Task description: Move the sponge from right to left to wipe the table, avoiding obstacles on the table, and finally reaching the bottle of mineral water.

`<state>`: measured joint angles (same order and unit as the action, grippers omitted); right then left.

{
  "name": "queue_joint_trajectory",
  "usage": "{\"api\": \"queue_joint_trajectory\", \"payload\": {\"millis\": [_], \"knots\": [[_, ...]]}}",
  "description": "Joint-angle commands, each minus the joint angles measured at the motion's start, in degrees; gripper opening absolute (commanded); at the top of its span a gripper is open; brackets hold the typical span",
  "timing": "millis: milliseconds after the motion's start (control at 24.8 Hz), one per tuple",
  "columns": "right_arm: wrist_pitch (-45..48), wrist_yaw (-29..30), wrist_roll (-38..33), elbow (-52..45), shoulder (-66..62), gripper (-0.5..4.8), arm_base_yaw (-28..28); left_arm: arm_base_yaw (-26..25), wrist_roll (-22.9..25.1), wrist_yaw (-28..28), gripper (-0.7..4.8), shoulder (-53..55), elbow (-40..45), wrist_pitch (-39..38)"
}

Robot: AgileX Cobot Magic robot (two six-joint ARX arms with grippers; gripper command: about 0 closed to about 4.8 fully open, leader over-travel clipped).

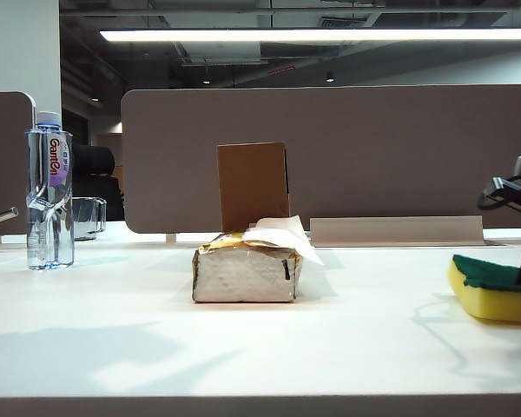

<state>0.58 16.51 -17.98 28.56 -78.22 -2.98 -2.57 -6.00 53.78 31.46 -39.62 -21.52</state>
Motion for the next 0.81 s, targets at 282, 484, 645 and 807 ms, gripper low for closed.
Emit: {"api": "queue_joint_trajectory", "payload": {"millis": [282, 484, 645, 807], "knots": [[-2.05, -0.24, -0.52, -6.71, 5.16, -0.09, -0.04, 0.02, 12.37, -1.11, 4.57, -0.13, -0.35, -16.0], [-2.54, 0.11, -1.99, -10.69, 10.27, -0.09, -0.04, 0.02, 16.74, -2.78, 4.57, -0.92, -0.35, -22.6], [-5.2, 0.09, -1.97, -11.85, 13.18, -0.09, -0.04, 0.02, 16.74, -3.78, 4.57, -2.03, -0.35, -23.89], [-7.34, 0.11, -1.97, -13.16, 16.44, -0.09, -0.04, 0.02, 16.74, -3.87, 4.57, -3.21, -0.35, -24.98]]}}
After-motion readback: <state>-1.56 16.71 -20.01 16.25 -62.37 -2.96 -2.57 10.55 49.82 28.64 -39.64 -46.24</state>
